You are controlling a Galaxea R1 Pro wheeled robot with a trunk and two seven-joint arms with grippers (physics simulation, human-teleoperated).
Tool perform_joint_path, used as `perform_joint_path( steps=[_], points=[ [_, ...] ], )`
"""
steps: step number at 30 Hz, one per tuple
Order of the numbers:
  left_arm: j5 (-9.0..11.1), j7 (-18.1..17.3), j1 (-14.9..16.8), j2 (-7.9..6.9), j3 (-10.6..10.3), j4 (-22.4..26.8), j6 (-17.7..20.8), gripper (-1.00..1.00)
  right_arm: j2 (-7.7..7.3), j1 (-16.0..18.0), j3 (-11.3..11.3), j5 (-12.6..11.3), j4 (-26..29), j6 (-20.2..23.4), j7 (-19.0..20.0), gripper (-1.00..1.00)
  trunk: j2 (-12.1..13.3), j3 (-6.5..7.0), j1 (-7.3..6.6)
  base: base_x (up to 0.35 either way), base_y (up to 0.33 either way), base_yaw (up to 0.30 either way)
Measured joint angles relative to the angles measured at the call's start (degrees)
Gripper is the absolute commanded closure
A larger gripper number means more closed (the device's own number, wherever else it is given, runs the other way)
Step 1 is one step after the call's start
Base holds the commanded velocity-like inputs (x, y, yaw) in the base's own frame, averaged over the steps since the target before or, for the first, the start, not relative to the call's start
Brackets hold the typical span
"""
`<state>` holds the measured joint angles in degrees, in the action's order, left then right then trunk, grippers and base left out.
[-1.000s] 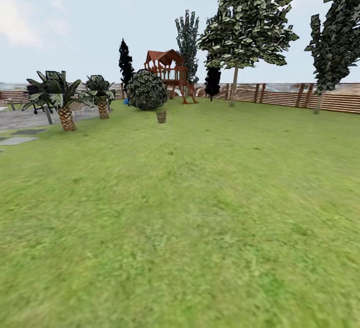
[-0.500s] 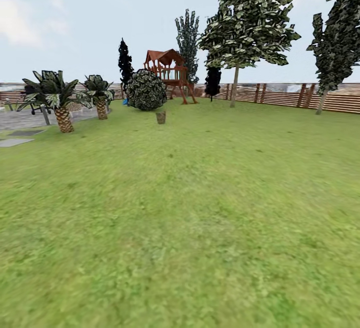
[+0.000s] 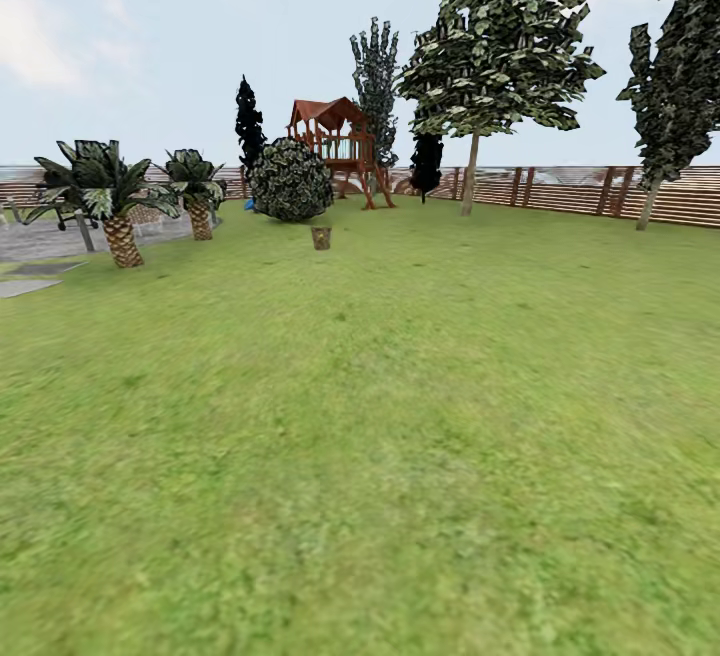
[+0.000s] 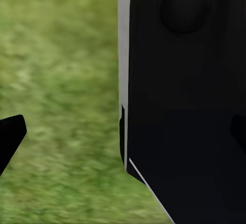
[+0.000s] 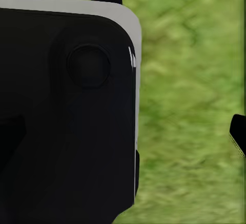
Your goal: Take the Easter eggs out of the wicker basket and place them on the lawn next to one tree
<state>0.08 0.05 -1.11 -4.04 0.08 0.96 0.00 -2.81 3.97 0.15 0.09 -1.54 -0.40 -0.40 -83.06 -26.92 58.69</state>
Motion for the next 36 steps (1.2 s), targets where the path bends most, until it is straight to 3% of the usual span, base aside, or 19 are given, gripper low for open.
perform_joint_path(
  steps=[36],
  points=[
    [0.0,0.0,0.0,0.0,-0.02,0.0,0.0,-1.0,0.0,0.0,0.0,0.07,0.0,0.0,0.32,-1.0,0.0,0.0,0.0,0.338,0.0,-0.031]
  ],
)
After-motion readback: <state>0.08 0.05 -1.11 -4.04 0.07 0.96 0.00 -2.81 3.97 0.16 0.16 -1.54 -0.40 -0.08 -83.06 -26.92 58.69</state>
